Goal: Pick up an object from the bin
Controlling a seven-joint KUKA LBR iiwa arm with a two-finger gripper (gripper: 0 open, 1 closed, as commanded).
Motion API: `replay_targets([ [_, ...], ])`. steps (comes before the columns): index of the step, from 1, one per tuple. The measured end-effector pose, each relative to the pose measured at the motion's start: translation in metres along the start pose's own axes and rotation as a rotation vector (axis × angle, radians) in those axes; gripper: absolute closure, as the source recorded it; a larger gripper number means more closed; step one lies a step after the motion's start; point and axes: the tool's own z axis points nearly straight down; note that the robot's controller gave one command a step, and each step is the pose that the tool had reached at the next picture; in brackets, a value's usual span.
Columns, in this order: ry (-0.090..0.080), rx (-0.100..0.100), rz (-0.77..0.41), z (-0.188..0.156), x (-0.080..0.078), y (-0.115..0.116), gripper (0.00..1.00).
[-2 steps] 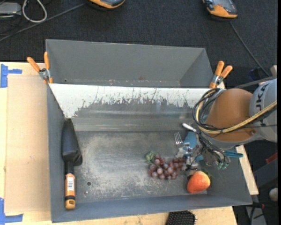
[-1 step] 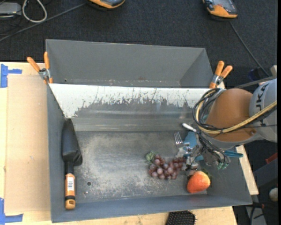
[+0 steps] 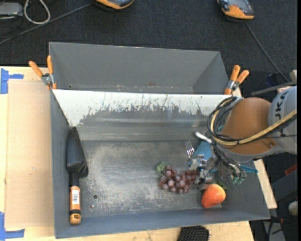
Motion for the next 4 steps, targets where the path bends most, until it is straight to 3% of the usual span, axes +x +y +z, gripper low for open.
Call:
replay_targets([
  [2,-0.002,-0.001,0.05,0.0,0.006,0.0017,1.0],
  [3,-0.001,-0.005,-0.147,0.0003,0.0,-0.0066,1.0],
  [4,-0.003,-0.004,-0.153,0.0002,0.0004,-0.0064,1.0],
])
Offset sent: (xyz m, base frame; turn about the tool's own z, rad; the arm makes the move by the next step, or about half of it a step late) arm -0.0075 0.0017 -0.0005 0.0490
